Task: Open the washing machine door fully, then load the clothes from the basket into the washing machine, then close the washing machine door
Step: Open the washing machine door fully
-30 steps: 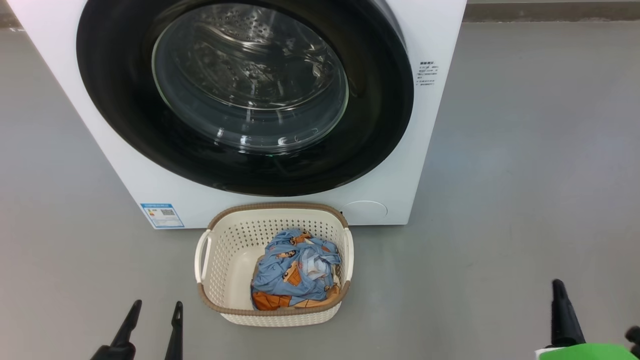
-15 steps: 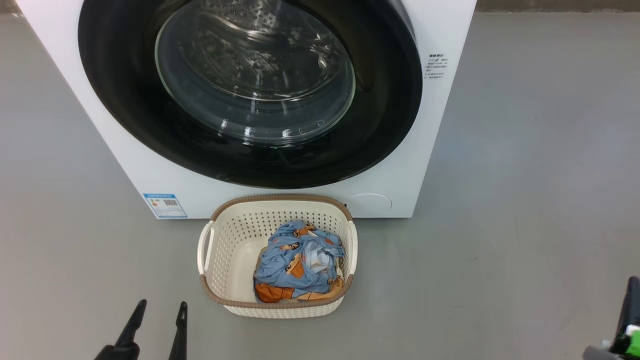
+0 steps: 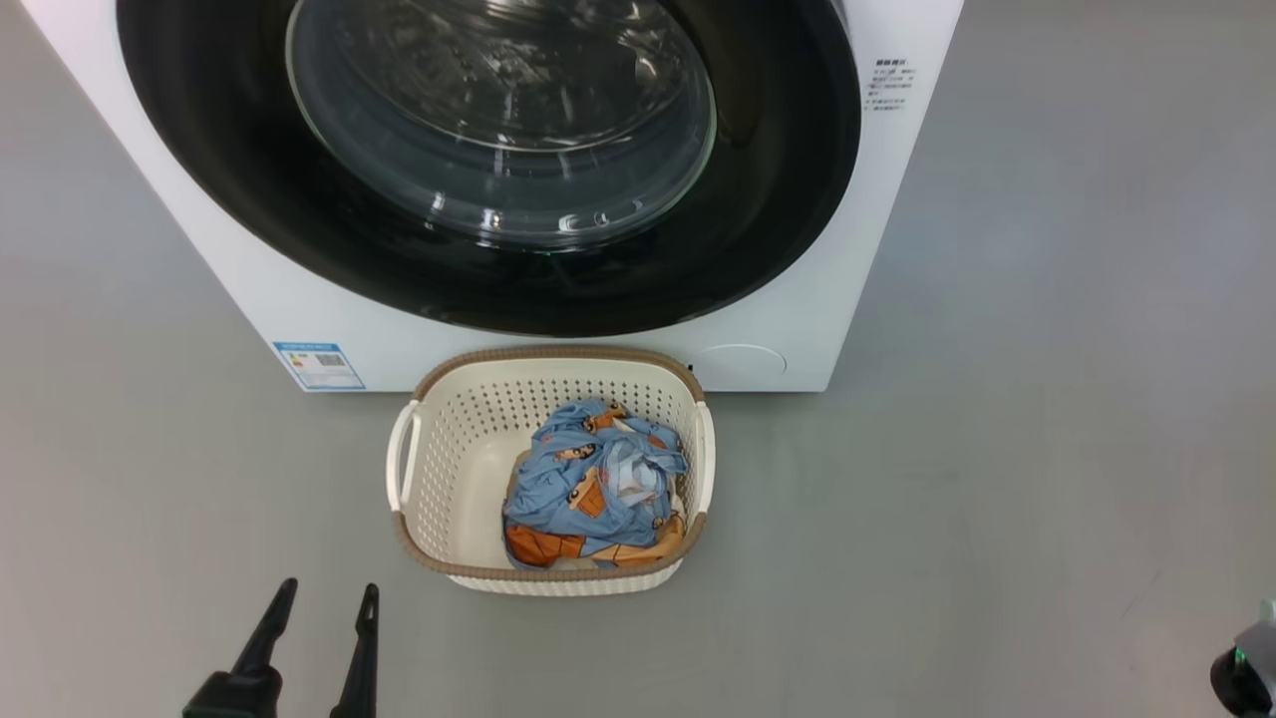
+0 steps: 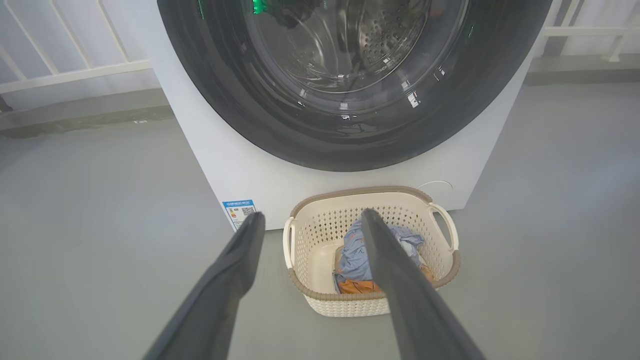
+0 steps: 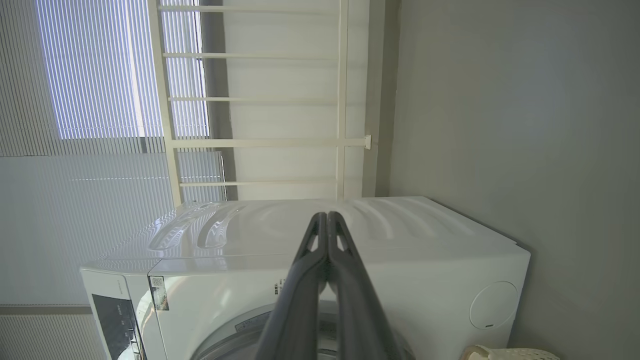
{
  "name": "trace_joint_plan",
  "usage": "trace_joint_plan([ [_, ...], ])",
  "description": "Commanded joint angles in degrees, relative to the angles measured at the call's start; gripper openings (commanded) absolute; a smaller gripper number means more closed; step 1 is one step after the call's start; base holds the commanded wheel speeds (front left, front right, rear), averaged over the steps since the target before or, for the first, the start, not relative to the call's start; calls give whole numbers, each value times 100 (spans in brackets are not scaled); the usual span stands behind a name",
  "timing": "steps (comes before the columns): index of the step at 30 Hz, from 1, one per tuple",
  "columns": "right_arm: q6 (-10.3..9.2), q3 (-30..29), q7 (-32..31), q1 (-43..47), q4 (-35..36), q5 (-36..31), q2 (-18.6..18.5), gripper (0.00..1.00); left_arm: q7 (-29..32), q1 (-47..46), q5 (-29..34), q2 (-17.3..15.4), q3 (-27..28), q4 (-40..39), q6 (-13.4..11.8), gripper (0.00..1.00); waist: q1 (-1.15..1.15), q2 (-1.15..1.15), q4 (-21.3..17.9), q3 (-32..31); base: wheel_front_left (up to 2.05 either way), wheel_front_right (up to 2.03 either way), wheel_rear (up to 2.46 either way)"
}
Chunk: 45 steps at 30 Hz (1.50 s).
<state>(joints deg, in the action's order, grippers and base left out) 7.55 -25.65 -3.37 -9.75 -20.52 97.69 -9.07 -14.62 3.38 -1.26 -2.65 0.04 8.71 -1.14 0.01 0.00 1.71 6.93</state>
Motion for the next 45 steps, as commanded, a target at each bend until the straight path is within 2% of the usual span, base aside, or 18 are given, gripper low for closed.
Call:
trace_joint_plan([
  [1, -6, -5, -284, -270, 91, 66, -157, 0, -38, -215, 53, -65, 175, -166, 49, 100, 0, 0, -36, 128, 0, 0, 0],
  [16, -6, -493, -1371, -1165, 17, -60, -103, 0, -38, -443, 117, -155, 111, -322, 65, 100, 0, 0, 3, 741, 0, 0, 0],
  [25, -6, -510, -1953, -2048, 92, -224, -342, 0, -38, -699, 147, -150, -53, -502, 0, 100, 0, 0, 76, 1332, 0, 0, 0],
  [37, -6, -12, -2663, -3292, 374, -627, -803, 0, -38, -1063, 161, -149, -268, -672, -130, 100, 0, 0, 236, 2165, 0, 0, 0],
  [45, -6, 455, -3110, -3886, 705, -715, -906, 0, -38, -1213, 196, -182, -424, -760, -251, 100, 0, 0, 322, 2552, 0, 0, 0],
])
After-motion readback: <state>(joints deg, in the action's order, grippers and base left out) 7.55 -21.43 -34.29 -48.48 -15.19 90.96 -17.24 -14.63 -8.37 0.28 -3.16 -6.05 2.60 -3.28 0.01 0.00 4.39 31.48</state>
